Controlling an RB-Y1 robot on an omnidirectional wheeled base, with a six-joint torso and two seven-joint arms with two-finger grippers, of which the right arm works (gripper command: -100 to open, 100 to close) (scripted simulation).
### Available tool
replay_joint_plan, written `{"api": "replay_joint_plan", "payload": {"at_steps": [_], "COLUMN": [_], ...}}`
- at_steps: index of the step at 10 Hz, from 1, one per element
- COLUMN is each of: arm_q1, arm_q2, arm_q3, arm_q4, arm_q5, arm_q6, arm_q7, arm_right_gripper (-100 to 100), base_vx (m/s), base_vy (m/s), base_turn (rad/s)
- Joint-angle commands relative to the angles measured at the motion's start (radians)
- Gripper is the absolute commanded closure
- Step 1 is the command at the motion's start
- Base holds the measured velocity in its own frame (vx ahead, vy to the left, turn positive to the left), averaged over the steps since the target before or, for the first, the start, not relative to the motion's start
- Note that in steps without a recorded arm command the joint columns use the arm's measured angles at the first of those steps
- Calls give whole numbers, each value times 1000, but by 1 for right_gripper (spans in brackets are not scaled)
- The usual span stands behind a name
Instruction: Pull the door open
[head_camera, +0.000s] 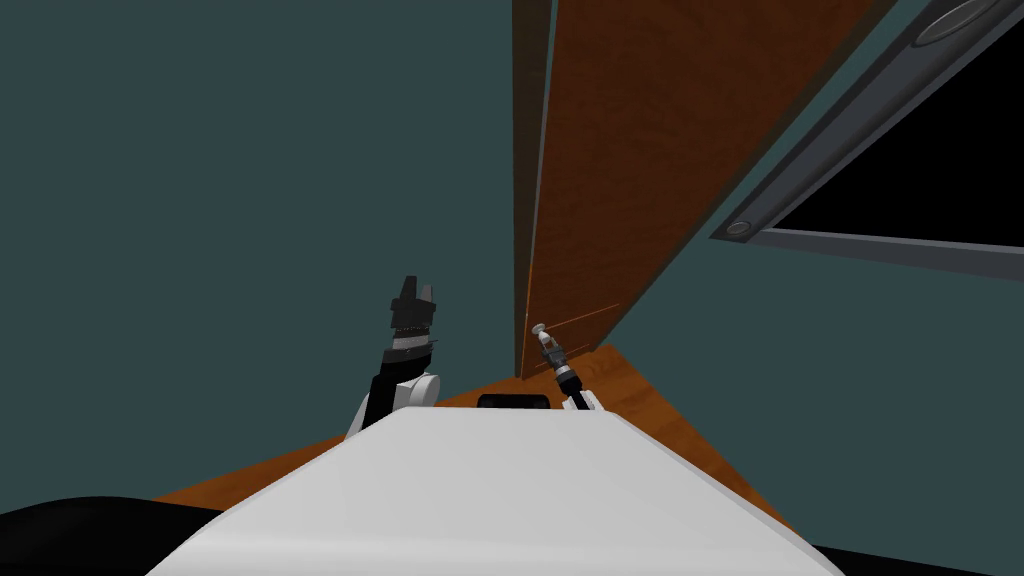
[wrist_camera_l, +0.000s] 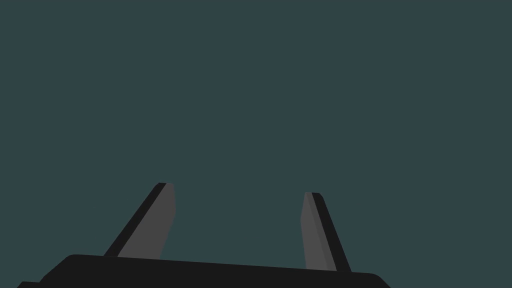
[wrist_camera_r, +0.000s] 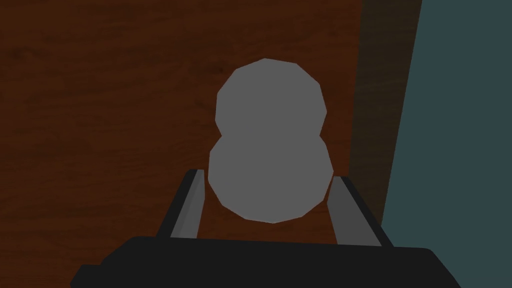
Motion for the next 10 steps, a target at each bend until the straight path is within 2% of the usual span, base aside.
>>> {"api": "replay_joint_plan", "payload": {"at_steps": [1,5,6,8,9,10], "arm_q1": [0,-10,-10,-17,-17,-20], "arm_q2": [-1,-15,-15,-23,-23,-28], "arm_q3": [13,32,32,43,43,49], "arm_q4": [8,23,23,32,32,36], "arm_q5": [-18,-71,-71,-104,-104,-120], "arm_q6": [-2,-4,-4,-6,-6,-7], "arm_q7": [-48,-160,-166,-232,-240,-276], "arm_right_gripper": [100,100,100,100,100,100], "base_vx": [-51,-54,-39,-39,-27,-26], "base_vy": [-21,-22,-20,-10,-6,-9], "base_turn": [94,83,45,81,53,54]}}
